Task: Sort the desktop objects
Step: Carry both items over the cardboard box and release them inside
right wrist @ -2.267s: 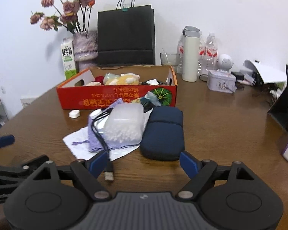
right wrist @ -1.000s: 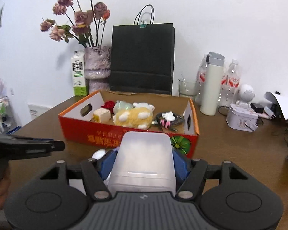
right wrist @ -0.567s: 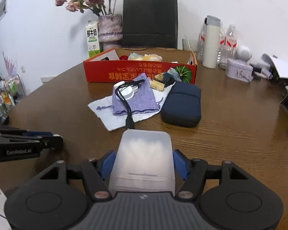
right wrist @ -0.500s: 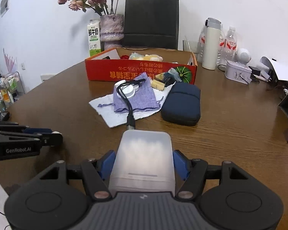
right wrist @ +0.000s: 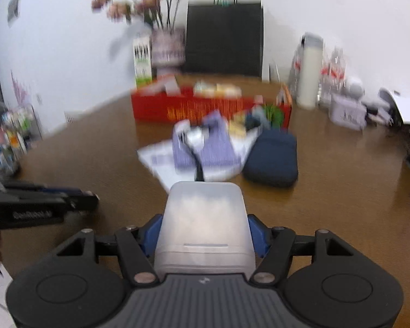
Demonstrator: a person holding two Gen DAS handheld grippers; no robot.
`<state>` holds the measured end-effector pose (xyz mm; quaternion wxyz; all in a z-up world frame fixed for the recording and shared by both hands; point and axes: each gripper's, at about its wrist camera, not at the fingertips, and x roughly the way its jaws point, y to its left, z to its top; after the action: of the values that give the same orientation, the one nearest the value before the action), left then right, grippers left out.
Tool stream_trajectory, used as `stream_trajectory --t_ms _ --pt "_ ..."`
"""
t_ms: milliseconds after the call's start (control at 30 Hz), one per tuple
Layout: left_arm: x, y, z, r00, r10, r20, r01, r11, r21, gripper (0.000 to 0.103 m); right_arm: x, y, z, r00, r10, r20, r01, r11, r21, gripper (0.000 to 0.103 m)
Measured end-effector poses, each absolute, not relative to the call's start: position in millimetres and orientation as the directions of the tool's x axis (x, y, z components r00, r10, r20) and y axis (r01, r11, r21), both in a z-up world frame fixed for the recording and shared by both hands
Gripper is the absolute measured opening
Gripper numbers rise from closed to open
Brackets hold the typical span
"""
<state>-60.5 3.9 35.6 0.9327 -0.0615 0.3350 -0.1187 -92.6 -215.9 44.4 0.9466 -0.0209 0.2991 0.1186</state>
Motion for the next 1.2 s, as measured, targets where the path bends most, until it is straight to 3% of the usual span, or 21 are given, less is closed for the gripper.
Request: stream_trajectory --t_ms 200,300,433,600,733,767,867,1033,1100,1200 --pt "20.8 4.2 103.9 0.820 -0.262 -0.509 0.191 0.963 -0.189 0.028 -36.6 -221.9 104.4 0.874 0.222 -0.431 -0.229 0.973 0.037 0.064" --pt "83.1 5.2 127.6 0.792 -0.306 -0.529 0.197 0.947 -0.253 0.028 20.9 -225.4 130.4 0.876 0.242 -0.416 -0.234 0.970 0.072 0.064" --pt "169.8 -8.0 134.2 0.739 -0.275 -0.615 0.164 0.959 -0.232 0.028 127.9 -234.6 143.1 0.817 0.233 -0.527 -0.183 0.972 0.147 0.064" --pt "261.2 -24.5 93.5 0.613 -0.183 -0.769 0.119 0.983 -0.139 0.028 242.8 -229.4 115.6 0.663 0.121 -0.739 -0.092 0.993 0.080 0.064" --pt "279.1 -29.8 70.4 0.594 -0.144 -0.791 0.103 0.989 -0.102 0.028 280.9 -223.6 77.2 0.537 0.088 -0.839 -0.058 0.996 0.068 0.064" --pt "279.2 -31.4 68.6 0.612 -0.133 -0.780 0.098 0.991 -0.092 0.030 285.7 -218.9 69.6 0.532 0.076 -0.843 -0.062 0.997 0.050 0.064" --pt "273.0 -29.3 72.8 0.653 -0.129 -0.746 0.080 0.992 -0.101 0.064 290.3 -210.8 59.7 0.573 0.093 -0.815 -0.077 0.995 0.059 0.064" --pt "234.1 -26.2 93.1 0.732 -0.087 -0.675 0.080 0.996 -0.042 0.070 258.6 -216.6 88.8 0.711 0.078 -0.699 -0.048 0.997 0.063 0.072" --pt "206.5 -18.0 99.8 0.765 -0.082 -0.638 0.028 0.995 -0.094 0.083 240.7 -220.2 102.0 0.753 0.078 -0.654 -0.047 0.997 0.065 0.073" --pt "159.0 -8.0 99.7 0.786 -0.141 -0.602 0.029 0.981 -0.193 0.086 206.0 -222.2 112.4 0.786 0.089 -0.611 -0.059 0.996 0.070 0.073"
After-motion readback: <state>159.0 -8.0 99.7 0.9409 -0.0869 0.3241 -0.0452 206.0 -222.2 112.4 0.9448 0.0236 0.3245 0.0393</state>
